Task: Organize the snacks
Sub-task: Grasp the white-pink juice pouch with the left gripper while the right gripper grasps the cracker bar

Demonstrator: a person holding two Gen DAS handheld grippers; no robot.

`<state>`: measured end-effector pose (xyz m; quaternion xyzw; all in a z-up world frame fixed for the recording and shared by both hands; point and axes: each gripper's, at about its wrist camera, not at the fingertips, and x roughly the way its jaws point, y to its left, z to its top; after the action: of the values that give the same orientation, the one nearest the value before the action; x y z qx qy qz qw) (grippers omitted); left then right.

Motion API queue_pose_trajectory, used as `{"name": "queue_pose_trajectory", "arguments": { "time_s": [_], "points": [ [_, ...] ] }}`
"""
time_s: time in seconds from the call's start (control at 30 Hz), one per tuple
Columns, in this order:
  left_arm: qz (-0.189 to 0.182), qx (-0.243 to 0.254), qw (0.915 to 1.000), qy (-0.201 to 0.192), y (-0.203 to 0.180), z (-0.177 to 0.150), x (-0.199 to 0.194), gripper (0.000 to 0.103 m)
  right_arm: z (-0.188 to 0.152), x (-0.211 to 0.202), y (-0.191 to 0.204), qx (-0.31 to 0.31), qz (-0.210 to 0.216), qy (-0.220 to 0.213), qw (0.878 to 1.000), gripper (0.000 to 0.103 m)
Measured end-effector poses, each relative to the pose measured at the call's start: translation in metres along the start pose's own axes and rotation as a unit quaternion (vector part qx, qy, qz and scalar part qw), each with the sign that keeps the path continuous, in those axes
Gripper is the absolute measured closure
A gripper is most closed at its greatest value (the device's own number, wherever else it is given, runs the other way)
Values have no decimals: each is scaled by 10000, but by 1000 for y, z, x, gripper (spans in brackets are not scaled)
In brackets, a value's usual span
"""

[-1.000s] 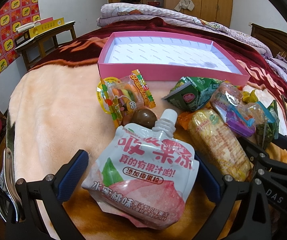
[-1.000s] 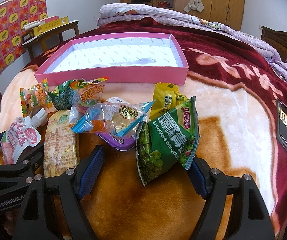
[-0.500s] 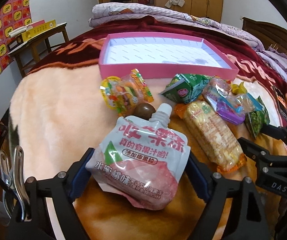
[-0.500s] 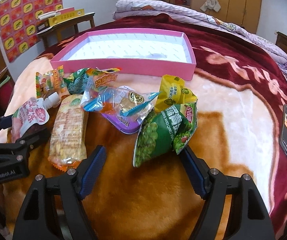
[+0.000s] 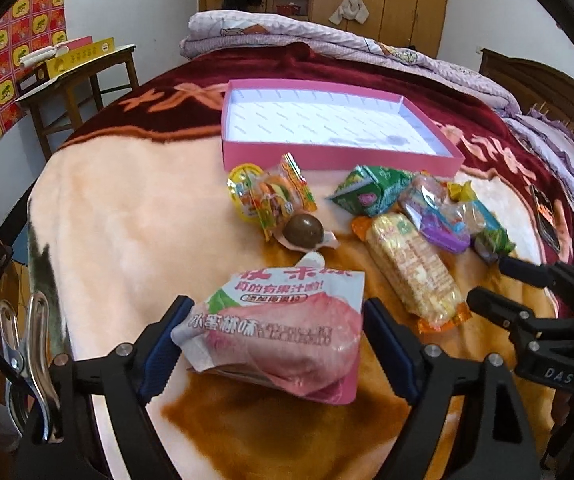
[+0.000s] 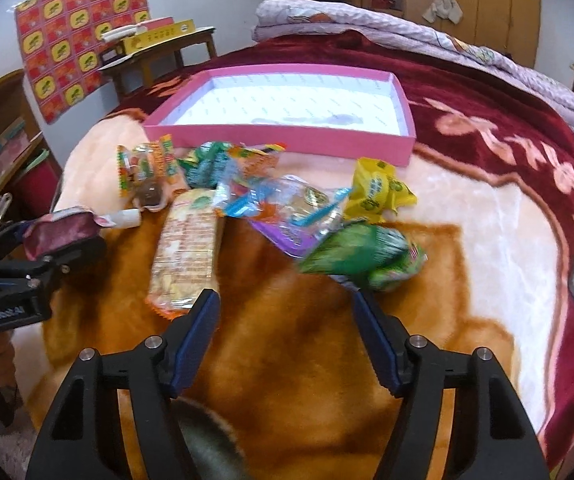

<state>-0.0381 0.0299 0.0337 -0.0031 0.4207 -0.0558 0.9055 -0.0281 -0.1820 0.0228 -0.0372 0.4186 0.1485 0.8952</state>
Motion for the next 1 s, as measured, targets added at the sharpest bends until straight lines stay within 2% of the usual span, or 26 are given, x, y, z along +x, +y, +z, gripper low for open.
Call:
{"name": "queue_pose_trajectory", "arguments": {
  "time_s": [0.33,0.63,0.77,0.9,1.0],
  "points": [
    [-262,96,9996,85,-3,-12,-8,15,1,-7,16,-155,463,34,9988,33],
    [-344,342,9985,252,-7,-23,-3,15,9,4,35,-445,537,176,9974,35],
    [-611,379,9971,240,-1,-26,-11,15,12,16,40,-508,599,333,9964,37],
    [-721,513,9957,284,1,-32,-14,15,12,28,45,-574,547,468,9957,37],
    [-890,484,9944,305,4,-35,-15,15,12,33,48,-691,419,430,9958,37]
  ]
}}
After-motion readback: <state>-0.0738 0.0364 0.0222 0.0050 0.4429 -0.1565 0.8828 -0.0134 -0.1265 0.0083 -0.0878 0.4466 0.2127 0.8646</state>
